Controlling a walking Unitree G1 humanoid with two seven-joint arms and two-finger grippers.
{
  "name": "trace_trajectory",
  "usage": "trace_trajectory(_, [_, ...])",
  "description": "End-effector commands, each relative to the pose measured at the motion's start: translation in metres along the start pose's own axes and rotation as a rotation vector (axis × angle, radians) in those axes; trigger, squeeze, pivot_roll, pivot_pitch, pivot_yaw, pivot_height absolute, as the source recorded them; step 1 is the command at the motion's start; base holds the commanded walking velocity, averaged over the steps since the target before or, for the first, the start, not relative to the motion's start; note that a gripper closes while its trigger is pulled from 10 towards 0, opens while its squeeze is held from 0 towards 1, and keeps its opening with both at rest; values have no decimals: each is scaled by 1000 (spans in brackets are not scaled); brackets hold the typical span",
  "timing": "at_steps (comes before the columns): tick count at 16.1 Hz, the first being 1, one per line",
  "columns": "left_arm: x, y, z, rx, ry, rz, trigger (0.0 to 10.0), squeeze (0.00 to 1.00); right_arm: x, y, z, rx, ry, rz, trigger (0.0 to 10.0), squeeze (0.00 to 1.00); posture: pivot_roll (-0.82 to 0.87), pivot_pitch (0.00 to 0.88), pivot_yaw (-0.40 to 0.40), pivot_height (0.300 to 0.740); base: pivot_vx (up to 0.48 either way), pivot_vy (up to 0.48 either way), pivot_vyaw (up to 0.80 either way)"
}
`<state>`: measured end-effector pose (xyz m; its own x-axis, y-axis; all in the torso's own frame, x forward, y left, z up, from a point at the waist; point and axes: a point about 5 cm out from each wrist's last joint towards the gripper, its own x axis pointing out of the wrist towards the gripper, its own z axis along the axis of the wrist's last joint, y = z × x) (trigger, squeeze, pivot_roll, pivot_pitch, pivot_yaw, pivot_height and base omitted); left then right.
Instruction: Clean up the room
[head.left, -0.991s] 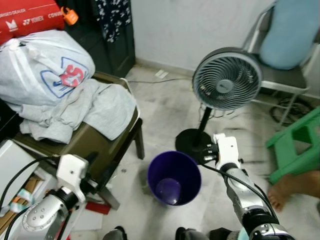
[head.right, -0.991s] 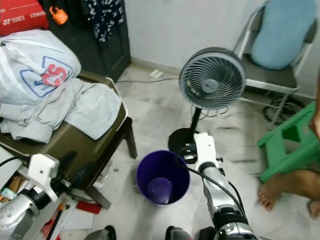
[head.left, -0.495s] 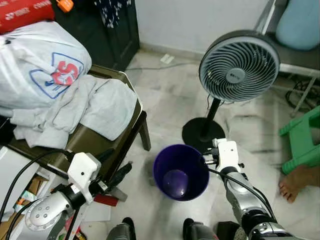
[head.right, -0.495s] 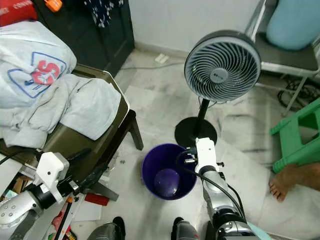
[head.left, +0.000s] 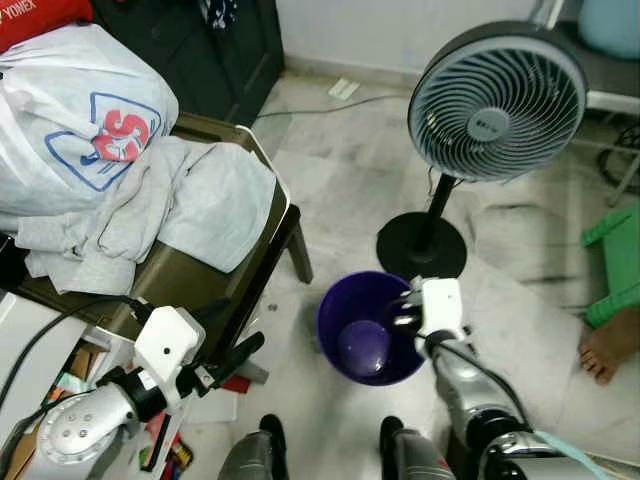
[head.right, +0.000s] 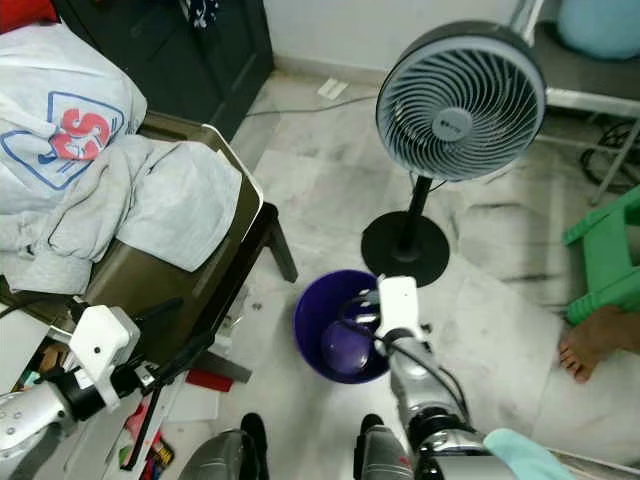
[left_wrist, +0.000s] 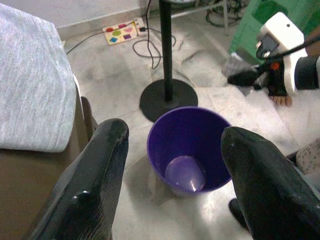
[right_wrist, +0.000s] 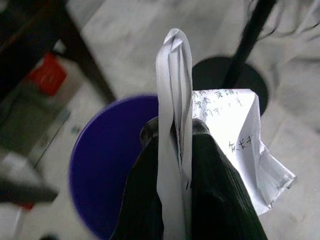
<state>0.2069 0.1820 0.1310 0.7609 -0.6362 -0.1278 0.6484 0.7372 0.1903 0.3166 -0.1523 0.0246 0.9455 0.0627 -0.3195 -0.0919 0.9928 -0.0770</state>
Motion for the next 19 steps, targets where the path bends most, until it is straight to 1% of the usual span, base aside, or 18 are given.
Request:
trace_trajectory(1, [-4,0,-2,4,25,-7,10000,0,-2,7,-10,-10,47,18,10000,0,131,380,118,740,0,0,0])
trace_trajectory(2, [-5,4,2,14,28,0,10000,0,-1,8,-8,-13,52,0,10000,0,155,390,124,740,0,0,0])
trace_trajectory(5, [-9,10,4,17,37,26,10000,0,2,10,-3,-12,44,-4,10000,0,157,395,127,740,0,0,0])
trace_trajectory(6, [-11,12,4,13,42,37,10000,0,5,14,5,-18,20,8,10000,0,162,400,126,740,0,0,0])
trace_trajectory(9, [-10,8,3,8,44,27,10000,0,9,18,17,-31,-31,10,10000,0,157,401,129,740,0,0,277])
trace_trajectory(11, [-8,7,3,-1,45,21,10000,0,12,14,28,-7,-71,-15,10000,0,152,400,133,740,0,0,0])
trace_trajectory(17, [-5,6,2,-5,42,15,10000,0,11,7,27,10,-74,-39,10000,0,142,393,132,740,0,0,0])
trace_trajectory(18, [-4,6,2,-6,41,12,10000,0,11,5,26,24,-78,-40,10000,878,140,391,128,740,0,0,0])
trace_trajectory(19, [-3,5,2,-6,41,11,10000,0,10,4,26,31,-80,-42,10000,1000,139,389,126,740,0,0,0])
